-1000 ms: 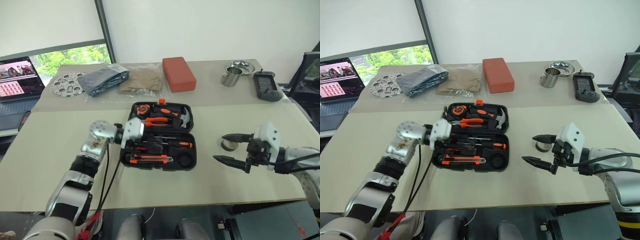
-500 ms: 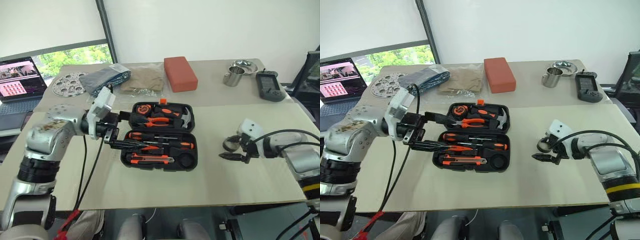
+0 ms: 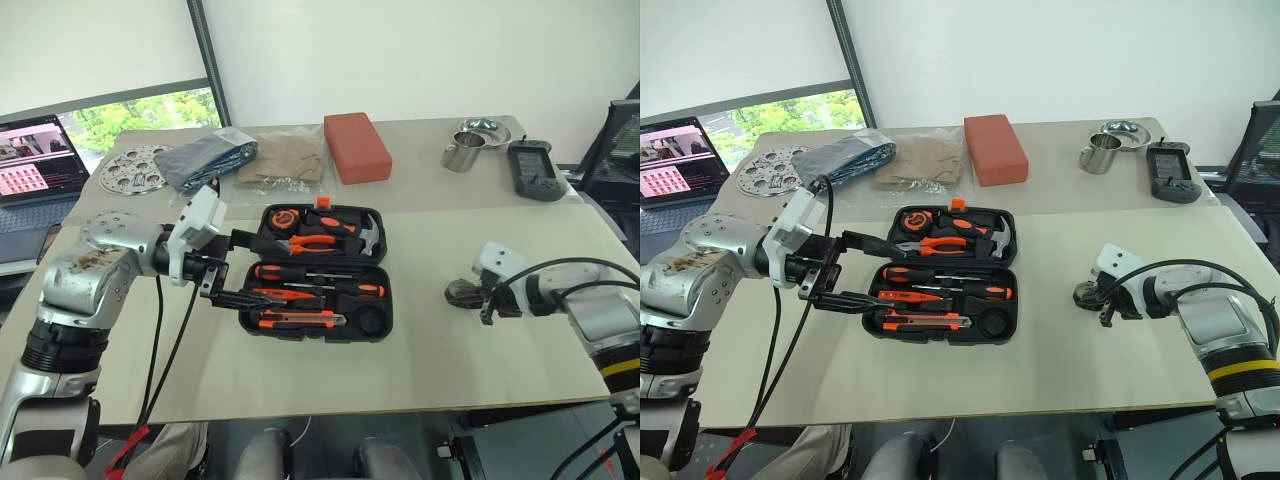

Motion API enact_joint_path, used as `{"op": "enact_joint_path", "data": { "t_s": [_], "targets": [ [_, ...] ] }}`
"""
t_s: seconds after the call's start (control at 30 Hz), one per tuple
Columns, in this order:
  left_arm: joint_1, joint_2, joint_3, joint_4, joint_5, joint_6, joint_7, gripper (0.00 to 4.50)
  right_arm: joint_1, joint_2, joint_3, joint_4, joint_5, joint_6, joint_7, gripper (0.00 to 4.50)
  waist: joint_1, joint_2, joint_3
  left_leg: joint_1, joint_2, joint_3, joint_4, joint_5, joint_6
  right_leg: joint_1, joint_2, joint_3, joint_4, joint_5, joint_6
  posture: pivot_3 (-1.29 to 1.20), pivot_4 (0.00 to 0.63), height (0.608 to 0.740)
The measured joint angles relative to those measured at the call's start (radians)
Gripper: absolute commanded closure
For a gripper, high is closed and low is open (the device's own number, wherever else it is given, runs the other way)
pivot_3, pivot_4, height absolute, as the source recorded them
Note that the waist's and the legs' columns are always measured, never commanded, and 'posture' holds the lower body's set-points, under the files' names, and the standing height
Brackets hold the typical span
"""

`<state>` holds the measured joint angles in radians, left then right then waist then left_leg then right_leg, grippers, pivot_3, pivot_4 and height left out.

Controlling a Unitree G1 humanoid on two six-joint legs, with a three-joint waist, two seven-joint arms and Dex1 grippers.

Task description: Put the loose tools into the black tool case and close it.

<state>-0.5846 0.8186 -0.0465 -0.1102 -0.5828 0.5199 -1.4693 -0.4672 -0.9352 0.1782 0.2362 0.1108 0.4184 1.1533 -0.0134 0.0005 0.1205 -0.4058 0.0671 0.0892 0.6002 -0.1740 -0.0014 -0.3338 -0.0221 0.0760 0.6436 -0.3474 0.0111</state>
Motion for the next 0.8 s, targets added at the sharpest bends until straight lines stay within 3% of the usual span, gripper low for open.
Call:
{"op": "enact_joint_path", "data": {
  "t_s": [0.13,0.43,0.8],
  "targets": [
    [0.008,0.006,-0.001,0.006,0.009,-0.018,-0.017,0.0,-0.028,0.013,0.0,-0.04,0.003,-0.006,0.015,4.48,-0.002,0.0,0.0,0.0,0.0,0.001,0.0,0.0,0.0,-0.001,0.0,0.001,0.001,0.0,0.0,0.0,0.15,0.74],
    [0.013,0.02,-0.001,0.007,0.018,-0.032,-0.029,0.0,-0.106,0.1,0.089,-0.472,0.126,0.147,0.1,4.48,0.005,0.0,0.001,0.0,0.001,0.0,-0.002,0.0,0.0,-0.002,0.0,0.002,0.001,0.0,0.0,0.0,0.15,0.74],
    [0.015,0.02,-0.001,0.008,0.035,-0.05,-0.028,0.0,-0.101,0.144,0.218,-0.515,0.087,0.174,0.101,4.48,0.004,-0.001,0.001,0.0,0.0,0.001,-0.001,0.0,0.0,-0.003,0.0,0.002,0.002,0.0,0.0,0.0,0.15,0.74]
  ]
}}
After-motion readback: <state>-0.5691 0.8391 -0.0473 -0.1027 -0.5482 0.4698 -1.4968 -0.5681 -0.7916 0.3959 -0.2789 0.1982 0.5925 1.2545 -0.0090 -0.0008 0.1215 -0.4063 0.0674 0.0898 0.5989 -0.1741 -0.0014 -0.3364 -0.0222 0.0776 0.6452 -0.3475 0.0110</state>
